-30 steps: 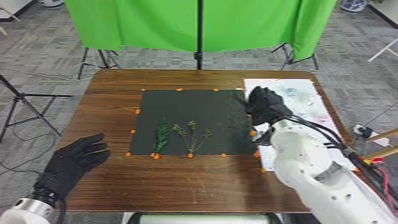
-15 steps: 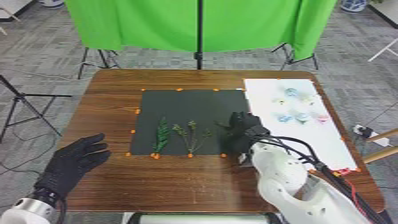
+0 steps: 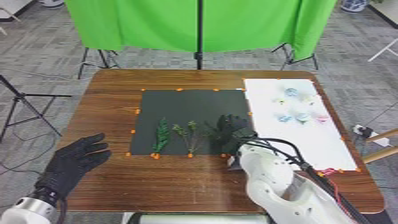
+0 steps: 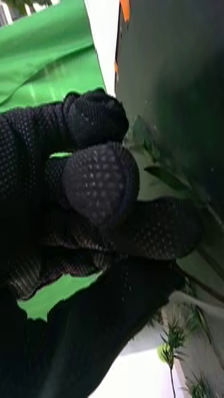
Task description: Arrange flowers
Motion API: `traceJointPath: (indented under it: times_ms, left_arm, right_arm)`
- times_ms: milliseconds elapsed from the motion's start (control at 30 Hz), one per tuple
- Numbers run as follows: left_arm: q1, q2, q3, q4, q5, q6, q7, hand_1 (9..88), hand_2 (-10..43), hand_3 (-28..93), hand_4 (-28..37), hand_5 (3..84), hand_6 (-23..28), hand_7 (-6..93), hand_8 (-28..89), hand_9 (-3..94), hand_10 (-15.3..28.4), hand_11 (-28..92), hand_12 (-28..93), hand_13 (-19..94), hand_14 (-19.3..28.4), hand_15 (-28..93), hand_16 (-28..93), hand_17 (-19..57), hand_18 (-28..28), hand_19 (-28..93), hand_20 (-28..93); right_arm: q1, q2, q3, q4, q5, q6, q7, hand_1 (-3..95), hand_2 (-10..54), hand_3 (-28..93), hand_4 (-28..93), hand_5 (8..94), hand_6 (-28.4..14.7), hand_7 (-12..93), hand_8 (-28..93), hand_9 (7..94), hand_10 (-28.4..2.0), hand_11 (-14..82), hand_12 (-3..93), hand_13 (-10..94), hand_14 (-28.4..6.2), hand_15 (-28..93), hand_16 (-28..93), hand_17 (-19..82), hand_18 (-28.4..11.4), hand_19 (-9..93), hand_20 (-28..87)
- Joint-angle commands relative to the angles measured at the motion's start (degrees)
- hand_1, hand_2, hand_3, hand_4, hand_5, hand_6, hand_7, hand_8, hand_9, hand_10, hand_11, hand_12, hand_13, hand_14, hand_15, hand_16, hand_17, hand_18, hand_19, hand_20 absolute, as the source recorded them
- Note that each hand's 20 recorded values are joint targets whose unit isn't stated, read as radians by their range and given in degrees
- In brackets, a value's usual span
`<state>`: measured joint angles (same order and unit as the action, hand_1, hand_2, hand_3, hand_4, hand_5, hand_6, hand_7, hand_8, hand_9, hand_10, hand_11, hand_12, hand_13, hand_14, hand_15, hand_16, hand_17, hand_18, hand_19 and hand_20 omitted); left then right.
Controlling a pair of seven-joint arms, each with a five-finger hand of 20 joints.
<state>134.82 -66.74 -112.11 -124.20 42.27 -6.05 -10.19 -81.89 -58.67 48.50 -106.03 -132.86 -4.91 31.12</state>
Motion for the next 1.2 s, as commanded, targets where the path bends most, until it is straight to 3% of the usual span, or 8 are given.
traceJointPath:
  times_ms: [33, 167, 300, 400, 700, 867, 1100, 1200]
  left_arm:
    - [0.10, -0.32, 0.39, 0.58, 0.16, -0.44, -0.86, 25.5, 6.4, 76, -27.6, 35.7, 6.5, 31.4, -16, 31.5, 15.6, 40, 13, 26, 17.8, 56, -7, -6.1, 23.2, 62, 3]
    - [0.22, -0.34, 0.39, 0.58, 0.15, -0.39, -0.74, 25.5, 6.3, 76, -27.6, 35.6, 6.5, 31.3, -16, 31.5, 15.6, 40, 13, 26, 17.7, 56, -7, -6.1, 23.1, 62, 3]
    - [0.09, -0.41, 0.42, 0.65, 0.16, -0.72, -0.83, 25.5, 6.4, 76, -27.6, 35.6, 6.4, 31.3, -16, 31.5, 15.6, 40, 13, 26, 17.7, 56, -7, -6.1, 23.2, 62, 3]
    - [0.25, -0.52, 0.33, 0.55, 0.19, -0.67, -0.71, 25.5, 6.4, 76, -27.6, 35.6, 6.5, 31.3, -16, 31.5, 15.6, 40, 13, 26, 17.8, 56, -7, -6.1, 23.2, 62, 3]
    - [0.19, -0.61, 0.23, 0.54, 0.19, -0.71, -0.75, 25.6, 6.4, 76, -27.7, 35.7, 6.6, 31.2, -15, 31.5, 15.7, 40, 13, 26, 17.8, 56, -7, -6.1, 23.2, 62, 3]
    - [0.68, -0.61, -0.06, 0.26, 0.20, -0.30, -0.24, 25.5, 6.4, 76, -27.7, 35.7, 6.6, 31.3, -15, 31.5, 15.6, 40, 13, 26, 17.8, 56, -7, -6.1, 23.2, 62, 3]
    - [1.13, -0.67, -0.54, -0.04, 0.21, 0.04, 0.28, 25.5, 6.4, 76, -27.6, 35.7, 6.5, 31.3, -15, 31.5, 15.6, 40, 13, 26, 17.8, 56, -7, -6.1, 23.2, 62, 3]
    - [0.96, -0.33, -0.71, -0.02, 0.16, 0.18, 0.24, 25.6, 6.4, 76, -27.7, 35.7, 6.5, 31.2, -16, 31.5, 15.6, 40, 13, 26, 17.7, 56, -7, -6.1, 23.2, 62, 3]
  right_arm:
    - [-1.23, -0.42, 0.71, 0.66, 1.22, -3.15, 1.48, 40.3, -9.5, 81, -26, 65.7, -4.6, 50, -4, 89.5, -7.7, 38.1, 27.7, 87, -2.6, 62, 34, 46, -20.0, 93, 41]
    - [-1.72, -0.42, 1.13, -0.17, 2.31, -3.36, 1.33, 33.9, -9.5, 82, -28, 66.7, -3.4, 44, -5, 88.9, -7.9, 38.4, 27.1, 86, -2.8, 63, 34, 45, -20.1, 93, 41]
    - [-2.27, -0.90, 2.40, -1.17, 3.37, -2.35, 1.07, 29.9, -9.5, 82, -28, 67.5, -2.8, 43, -18, 88.5, -8.3, 38.4, 27.0, 86, -3.0, 63, 34, 45, -20.2, 93, 41]
    - [-3.02, -1.01, 4.39, -3.01, 5.86, -0.29, 0.80, 27.6, -7.8, 81, -28, 67.4, -3.1, 43, -20, 88.4, -8.4, 38.4, 27.0, 86, -3.2, 63, 33, 45, -20.3, 93, 41]
    - [-5.52, 2.08, 14.53, -8.61, 12.25, 8.34, -3.02, 14.7, 2.5, 76, -26, 67.6, -5.1, 39, -18, 88.9, -10.6, 36.7, 27.1, 85, -4.7, 64, 33, 44, -21.4, 93, 44]
    - [-6.73, 7.92, 19.10, -5.27, 6.32, 10.88, -6.06, 22.3, 0.1, 81, -25, 55.6, -5.3, 37, -19, 63.7, -13.2, 43.8, 26.2, 60, -10.8, 70, 28, 29, -19.3, 84, 40]
    - [-8.54, 13.91, 21.67, -1.22, -0.60, 7.88, -4.49, 30.5, -9.2, 87, -28, 41.0, -4.4, 44, -23, 38.0, -13.7, 52.2, 24.4, 42, -10.4, 76, 20, 25, -17.4, 83, 42]
    - [-9.53, 15.90, 21.62, -0.10, -4.00, 5.92, -5.02, 31.1, -9.5, 88, -28, 39.0, -4.0, 44, -23, 35.4, -12.0, 50.7, 23.5, 39, -9.9, 76, 19, 24, -16.7, 82, 42]
